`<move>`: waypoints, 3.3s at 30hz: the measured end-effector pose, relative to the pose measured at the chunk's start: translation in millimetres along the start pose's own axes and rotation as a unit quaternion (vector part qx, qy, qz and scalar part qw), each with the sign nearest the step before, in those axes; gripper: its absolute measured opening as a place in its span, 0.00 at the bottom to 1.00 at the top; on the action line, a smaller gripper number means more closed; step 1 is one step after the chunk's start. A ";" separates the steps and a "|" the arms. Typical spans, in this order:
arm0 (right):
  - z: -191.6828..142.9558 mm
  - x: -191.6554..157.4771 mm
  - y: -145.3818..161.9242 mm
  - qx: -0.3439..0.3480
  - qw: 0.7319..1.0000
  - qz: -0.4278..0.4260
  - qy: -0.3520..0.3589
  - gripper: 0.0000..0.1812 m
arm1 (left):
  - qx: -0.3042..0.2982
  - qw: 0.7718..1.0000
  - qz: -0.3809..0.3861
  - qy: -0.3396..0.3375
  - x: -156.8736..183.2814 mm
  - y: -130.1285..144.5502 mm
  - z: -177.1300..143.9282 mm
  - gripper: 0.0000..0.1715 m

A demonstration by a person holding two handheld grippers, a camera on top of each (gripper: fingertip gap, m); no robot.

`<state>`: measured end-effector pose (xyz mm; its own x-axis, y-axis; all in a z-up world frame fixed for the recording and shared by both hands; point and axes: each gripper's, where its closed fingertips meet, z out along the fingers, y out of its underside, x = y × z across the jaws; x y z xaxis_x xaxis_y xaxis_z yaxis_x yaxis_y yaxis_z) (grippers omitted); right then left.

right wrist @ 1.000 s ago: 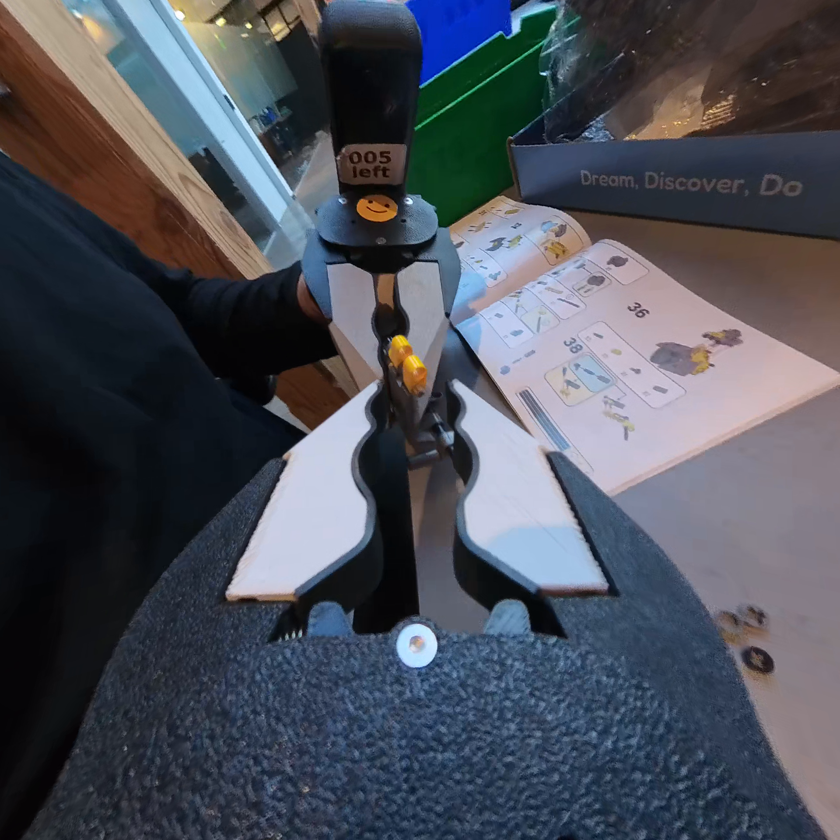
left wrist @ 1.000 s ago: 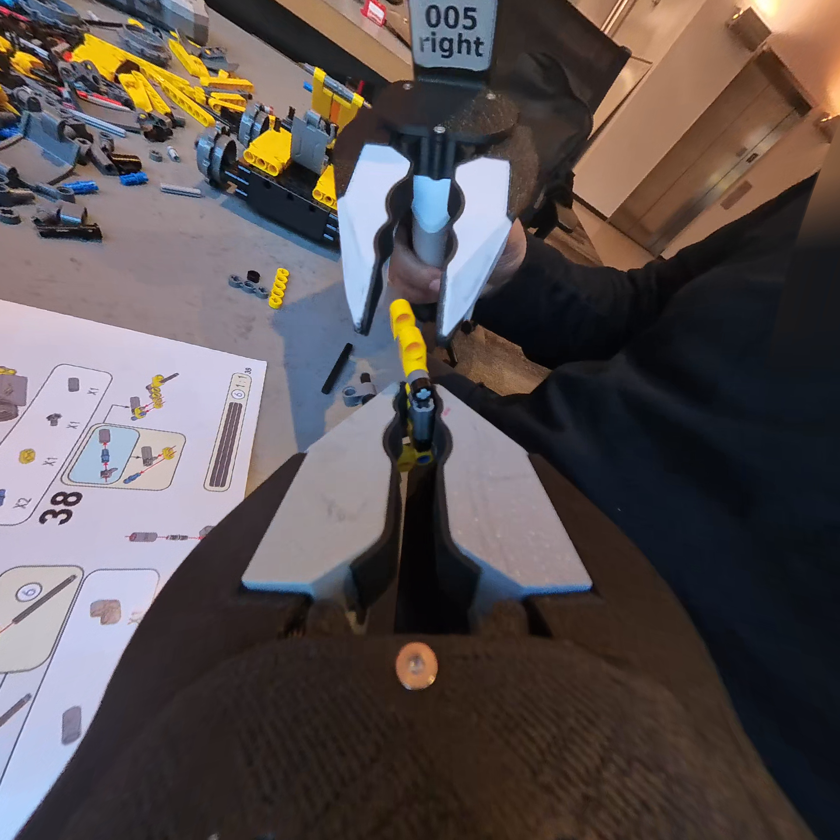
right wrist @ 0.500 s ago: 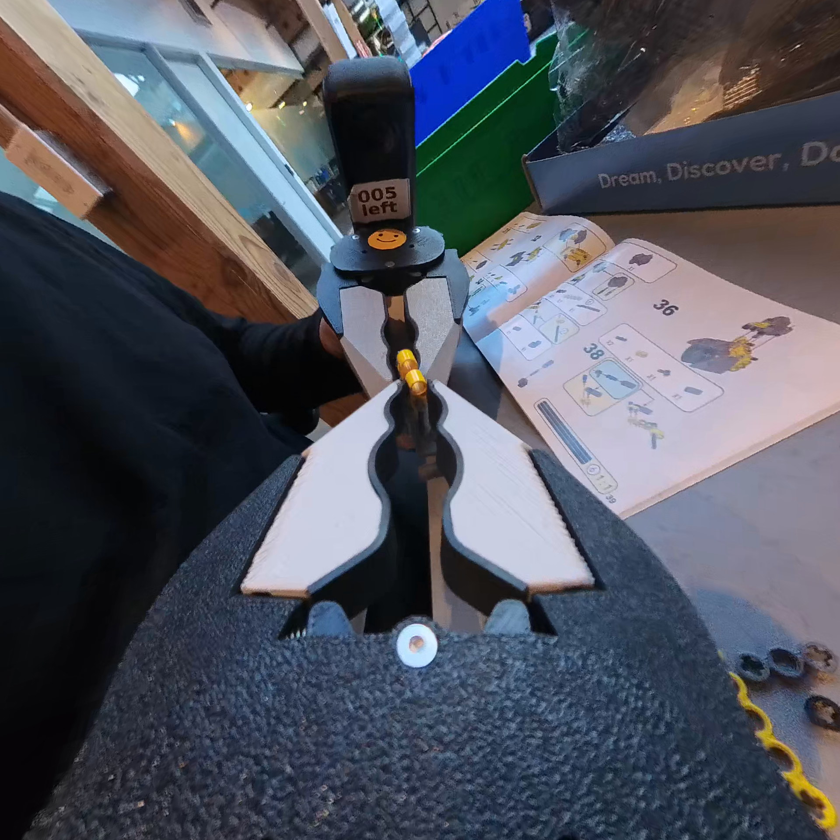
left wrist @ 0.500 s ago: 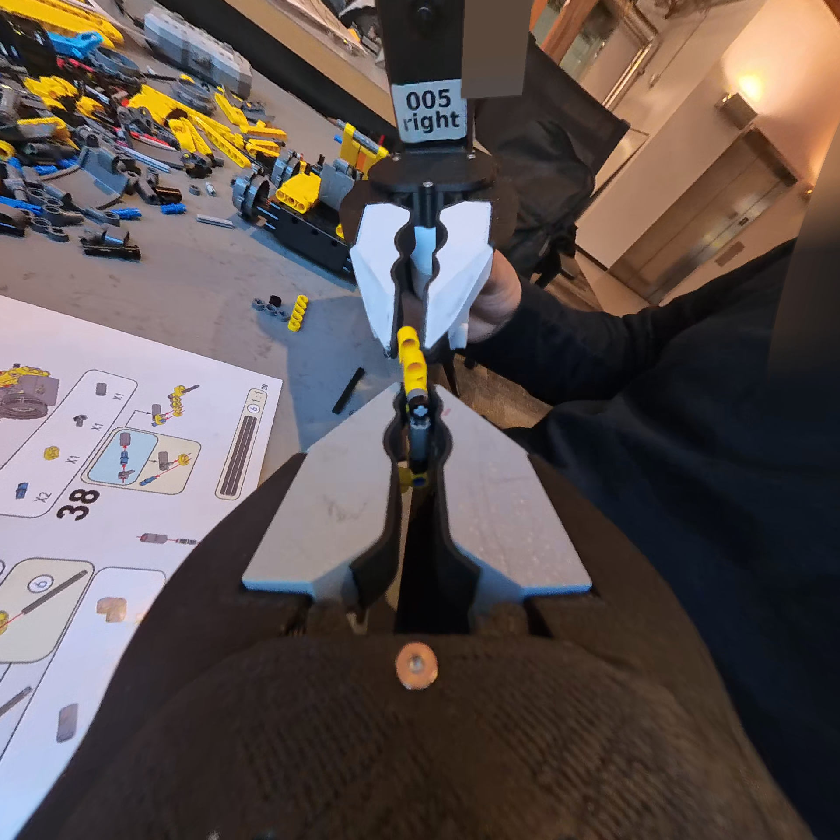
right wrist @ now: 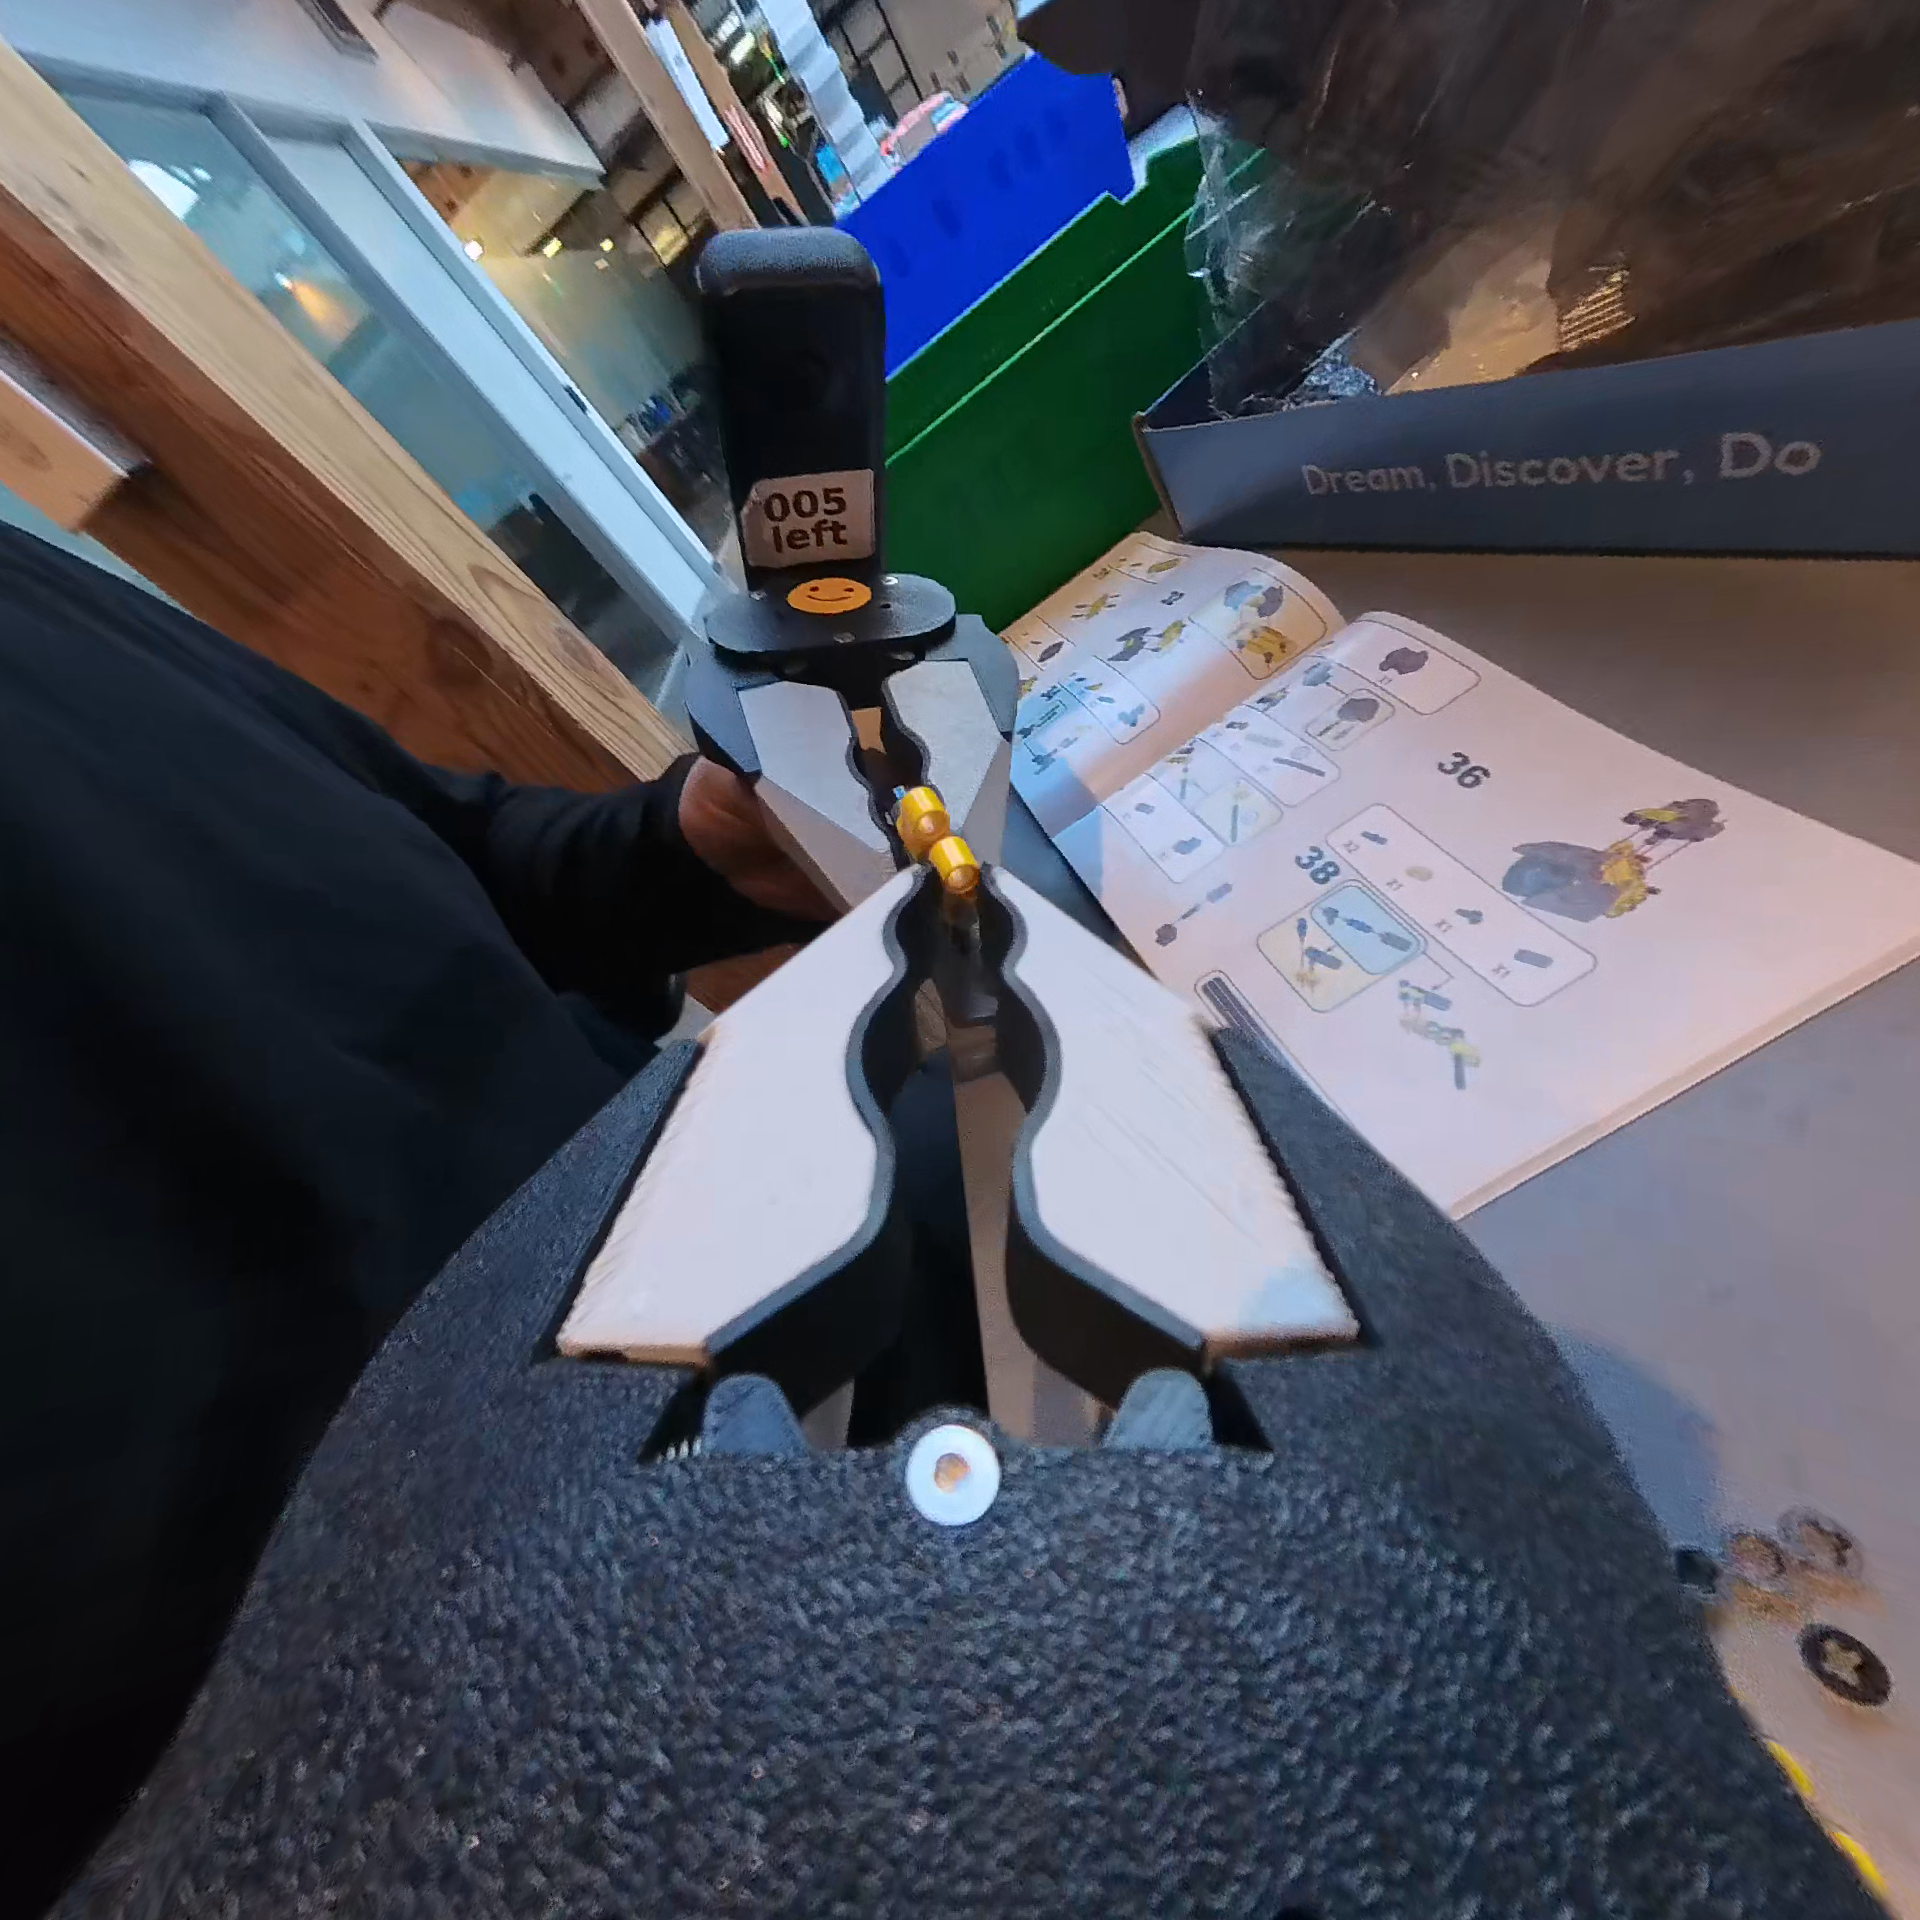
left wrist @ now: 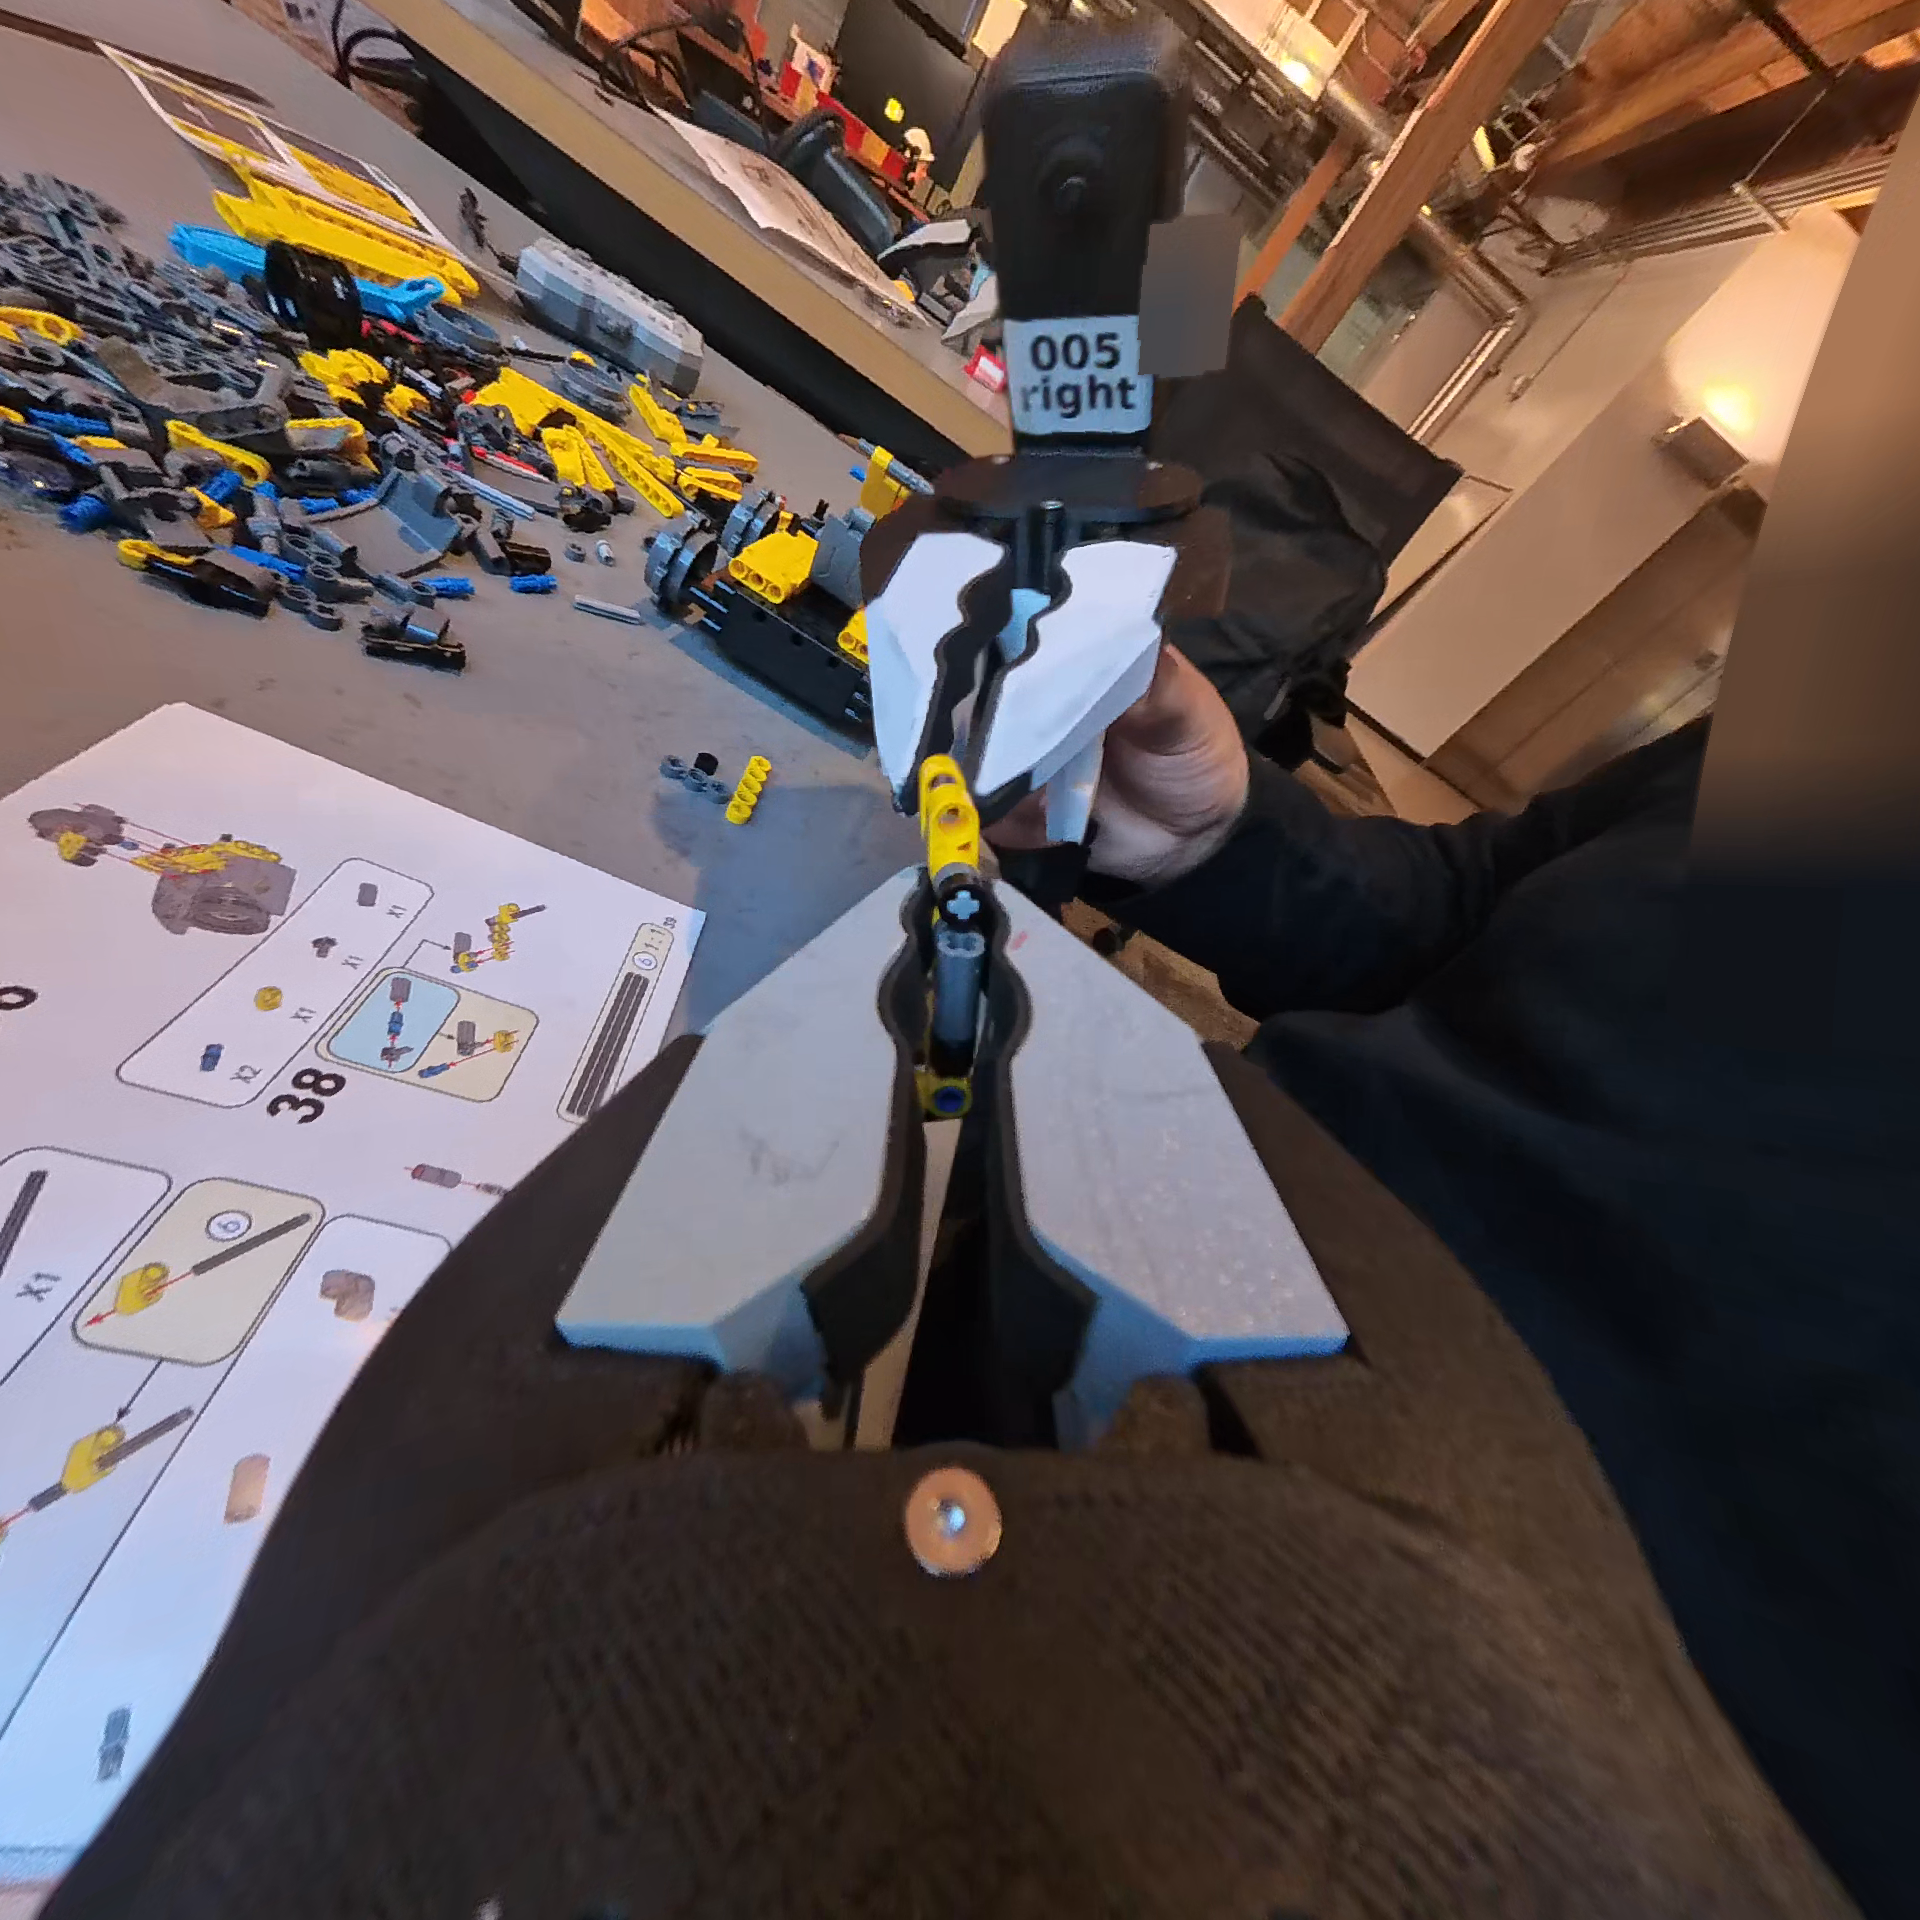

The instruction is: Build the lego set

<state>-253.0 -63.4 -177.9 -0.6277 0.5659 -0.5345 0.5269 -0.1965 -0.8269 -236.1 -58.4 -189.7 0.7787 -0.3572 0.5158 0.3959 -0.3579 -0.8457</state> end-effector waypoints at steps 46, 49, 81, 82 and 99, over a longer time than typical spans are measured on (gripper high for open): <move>10.5 42.0 -19.7 0.056 0.987 -0.039 0.148 0.04 | -0.011 0.981 0.070 -0.179 -49.5 -7.1 3.3 0.04; 9.7 44.8 -19.5 0.058 0.987 -0.026 0.145 0.04 | -0.013 0.980 0.072 -0.185 -51.6 -7.6 4.7 0.04; 27.8 86.7 -24.6 0.003 0.959 -0.120 0.258 0.02 | -0.072 0.900 0.178 -0.392 -97.3 -10.3 -13.9 0.03; 28.3 86.9 -25.1 0.007 0.961 -0.113 0.252 0.02 | -0.070 0.900 0.176 -0.392 -97.5 -10.7 -14.4 0.03; -2.7 69.3 -48.5 0.049 0.988 0.009 0.144 0.03 | -0.026 0.939 0.166 -0.298 -63.4 -19.6 -16.1 0.03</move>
<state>-320.5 -12.5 -174.4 -0.4231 0.7630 -0.4887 0.4694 -0.2768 -0.8385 -301.0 -42.6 -203.6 0.9955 0.0849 0.0420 0.0700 -0.3602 -0.9302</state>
